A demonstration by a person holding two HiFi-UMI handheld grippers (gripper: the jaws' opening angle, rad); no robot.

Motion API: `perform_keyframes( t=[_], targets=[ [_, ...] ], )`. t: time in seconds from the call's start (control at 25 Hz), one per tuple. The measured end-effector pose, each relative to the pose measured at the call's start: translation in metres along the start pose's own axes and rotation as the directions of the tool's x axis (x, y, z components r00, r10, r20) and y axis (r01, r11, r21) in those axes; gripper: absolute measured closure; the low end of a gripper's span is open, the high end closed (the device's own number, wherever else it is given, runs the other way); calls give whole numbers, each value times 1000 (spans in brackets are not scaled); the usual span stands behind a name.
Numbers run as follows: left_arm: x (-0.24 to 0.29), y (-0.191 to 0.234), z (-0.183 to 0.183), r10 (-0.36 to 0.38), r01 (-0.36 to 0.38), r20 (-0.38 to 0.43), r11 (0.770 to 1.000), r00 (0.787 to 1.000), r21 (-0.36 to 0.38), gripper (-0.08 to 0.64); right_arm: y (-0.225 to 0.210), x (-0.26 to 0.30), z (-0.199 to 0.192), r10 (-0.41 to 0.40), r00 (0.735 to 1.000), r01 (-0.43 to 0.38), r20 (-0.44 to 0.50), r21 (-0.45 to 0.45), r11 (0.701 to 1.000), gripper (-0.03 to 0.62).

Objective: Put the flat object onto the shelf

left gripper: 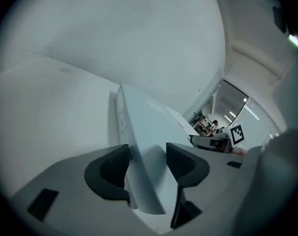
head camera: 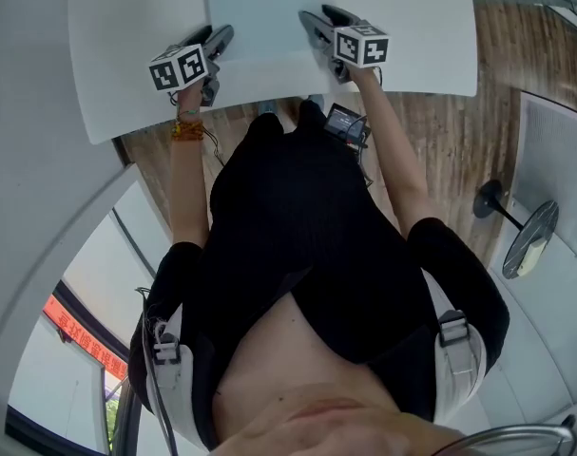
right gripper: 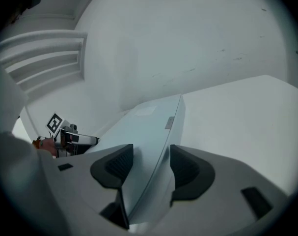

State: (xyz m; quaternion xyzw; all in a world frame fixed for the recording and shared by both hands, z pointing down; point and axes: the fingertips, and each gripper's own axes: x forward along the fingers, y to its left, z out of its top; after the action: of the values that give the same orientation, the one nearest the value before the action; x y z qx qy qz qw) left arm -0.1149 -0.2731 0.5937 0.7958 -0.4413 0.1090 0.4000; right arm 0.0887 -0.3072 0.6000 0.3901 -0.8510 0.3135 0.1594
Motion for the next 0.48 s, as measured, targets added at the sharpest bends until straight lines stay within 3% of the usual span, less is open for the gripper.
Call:
perform_keyframes(
  t=[0.2, 0.48],
  targets=[
    [-12, 1, 9, 95, -100, 38, 986, 995, 137, 325, -2, -17, 7, -58, 998, 61, 39, -100, 993, 356],
    [-25, -17, 35, 136, -168, 153, 962, 979, 217, 325, 9, -32, 26, -93, 989, 110, 118, -144, 983, 356]
  ],
)
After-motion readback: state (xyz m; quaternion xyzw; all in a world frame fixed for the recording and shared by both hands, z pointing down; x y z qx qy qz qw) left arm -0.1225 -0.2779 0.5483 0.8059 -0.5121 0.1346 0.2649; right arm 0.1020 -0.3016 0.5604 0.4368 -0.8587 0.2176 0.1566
